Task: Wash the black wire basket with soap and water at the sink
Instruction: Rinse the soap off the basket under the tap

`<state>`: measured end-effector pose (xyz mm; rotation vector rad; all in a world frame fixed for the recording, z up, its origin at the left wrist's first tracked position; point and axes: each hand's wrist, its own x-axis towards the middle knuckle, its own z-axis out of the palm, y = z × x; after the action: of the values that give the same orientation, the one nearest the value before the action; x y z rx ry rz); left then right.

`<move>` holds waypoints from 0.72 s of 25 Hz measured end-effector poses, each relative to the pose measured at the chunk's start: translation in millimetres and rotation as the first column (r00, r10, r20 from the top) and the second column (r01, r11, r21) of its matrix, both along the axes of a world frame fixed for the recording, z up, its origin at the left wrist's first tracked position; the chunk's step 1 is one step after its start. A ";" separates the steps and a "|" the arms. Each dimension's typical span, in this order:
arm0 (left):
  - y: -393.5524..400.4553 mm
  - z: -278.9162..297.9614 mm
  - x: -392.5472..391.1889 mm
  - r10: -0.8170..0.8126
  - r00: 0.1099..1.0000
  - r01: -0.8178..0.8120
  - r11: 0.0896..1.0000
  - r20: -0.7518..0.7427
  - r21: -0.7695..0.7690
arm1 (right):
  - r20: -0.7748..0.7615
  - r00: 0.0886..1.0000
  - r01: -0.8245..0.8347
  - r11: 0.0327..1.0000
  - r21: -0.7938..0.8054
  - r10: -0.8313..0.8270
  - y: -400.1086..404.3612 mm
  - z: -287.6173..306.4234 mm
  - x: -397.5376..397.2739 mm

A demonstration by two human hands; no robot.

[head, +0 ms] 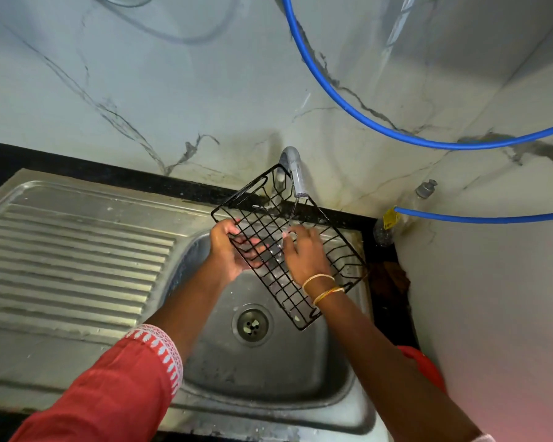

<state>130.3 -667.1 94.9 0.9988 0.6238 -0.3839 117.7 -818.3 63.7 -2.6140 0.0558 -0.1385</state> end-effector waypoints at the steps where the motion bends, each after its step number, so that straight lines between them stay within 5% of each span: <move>1: -2.1 2.7 -0.5 -0.030 0.999 0.030 0.999 0.016 0.018 | 0.159 0.987 0.009 0.969 -0.248 0.031 7.4 -9.2 1.8; 3: -3.6 0.4 0.5 -0.096 0.994 0.096 0.995 0.056 0.003 | 0.134 0.909 -0.238 0.757 -0.608 0.394 11.0 -25.9 10.4; 5: -4.8 -4.6 1.6 -0.129 0.991 0.129 0.992 0.047 -0.004 | 0.012 0.834 -0.418 0.645 -0.639 0.552 0.2 -27.7 29.7; 8: -7.0 -3.8 16.6 -0.152 0.988 0.151 0.988 0.030 0.042 | 0.081 0.921 -0.272 0.776 -0.568 0.382 3.5 -36.8 36.2; 12: -9.1 -10.9 24.5 -0.229 0.973 0.226 0.971 0.029 0.082 | 0.061 0.881 -0.356 0.744 -0.566 0.469 -6.5 -55.0 31.8; 15: -14.8 -15.6 26.9 -0.248 0.969 0.248 0.966 -0.002 0.072 | 0.067 0.982 -0.132 0.891 -0.435 0.179 -10.8 -50.3 33.6; 18: -12.6 -21.6 27.2 -0.208 0.978 0.209 0.973 -0.017 0.093 | -0.082 0.954 -0.297 0.886 -0.356 0.287 0.1 -55.1 13.9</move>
<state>157.6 -679.7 73.3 1.1585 0.5489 -0.5477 131.6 -818.2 8.6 -2.9560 -0.3922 -0.0040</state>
